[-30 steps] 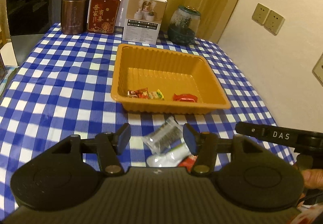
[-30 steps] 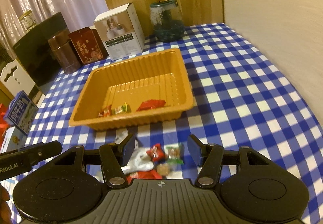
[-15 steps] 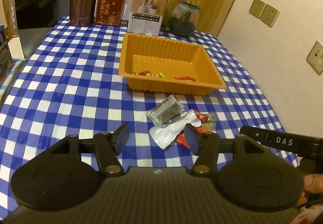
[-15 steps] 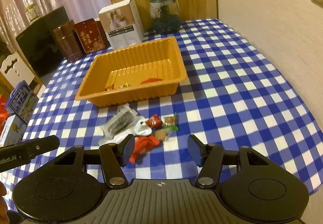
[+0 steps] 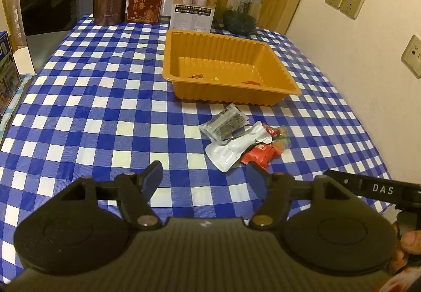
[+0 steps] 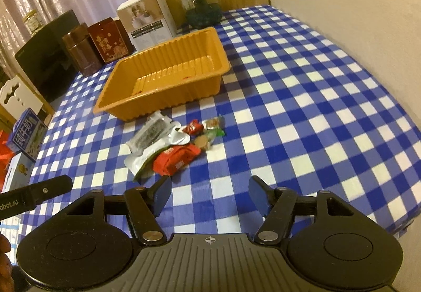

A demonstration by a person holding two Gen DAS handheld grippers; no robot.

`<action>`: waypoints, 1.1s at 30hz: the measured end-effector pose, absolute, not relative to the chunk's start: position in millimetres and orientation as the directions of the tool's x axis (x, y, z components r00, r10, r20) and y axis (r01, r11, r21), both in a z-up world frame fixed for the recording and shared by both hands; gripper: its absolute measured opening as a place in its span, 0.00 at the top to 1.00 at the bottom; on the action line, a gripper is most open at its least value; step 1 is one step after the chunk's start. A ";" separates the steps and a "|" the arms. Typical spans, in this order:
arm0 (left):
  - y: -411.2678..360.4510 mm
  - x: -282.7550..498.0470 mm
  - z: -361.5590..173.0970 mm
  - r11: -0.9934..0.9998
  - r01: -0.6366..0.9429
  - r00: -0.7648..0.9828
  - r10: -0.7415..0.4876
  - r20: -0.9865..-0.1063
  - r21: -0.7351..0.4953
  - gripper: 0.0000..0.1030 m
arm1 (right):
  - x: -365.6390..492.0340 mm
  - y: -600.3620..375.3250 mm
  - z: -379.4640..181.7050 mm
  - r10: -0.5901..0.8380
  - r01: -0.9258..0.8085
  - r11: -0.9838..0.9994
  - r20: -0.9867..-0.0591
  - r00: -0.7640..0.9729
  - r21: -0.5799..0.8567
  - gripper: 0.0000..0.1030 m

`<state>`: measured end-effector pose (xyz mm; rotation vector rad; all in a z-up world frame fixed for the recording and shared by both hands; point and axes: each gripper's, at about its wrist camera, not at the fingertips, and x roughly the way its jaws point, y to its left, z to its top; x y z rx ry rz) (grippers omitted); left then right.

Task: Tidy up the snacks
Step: 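Move both tools back toward the remaining snacks, then grasp the silver pouch with the left tool while the right tool grasps a red candy packet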

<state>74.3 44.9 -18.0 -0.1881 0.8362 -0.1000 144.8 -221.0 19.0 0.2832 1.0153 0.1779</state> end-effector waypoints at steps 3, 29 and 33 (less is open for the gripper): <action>44.4 77.2 -20.6 0.981 0.019 0.661 -0.155 -0.734 -0.191 0.35 | 145.0 -219.6 16.7 0.280 -0.012 0.947 -0.809 0.517 0.321 0.36; 0.9 157.2 -71.8 0.883 0.469 0.550 -0.301 -0.779 -0.010 0.47 | 178.9 -212.4 -27.8 0.272 0.004 0.950 -0.829 0.489 0.313 0.36; -7.3 167.0 -81.8 0.846 0.533 0.532 -0.319 -0.784 0.017 0.59 | 185.3 -210.9 -32.7 0.277 0.005 0.947 -0.827 0.489 0.320 0.36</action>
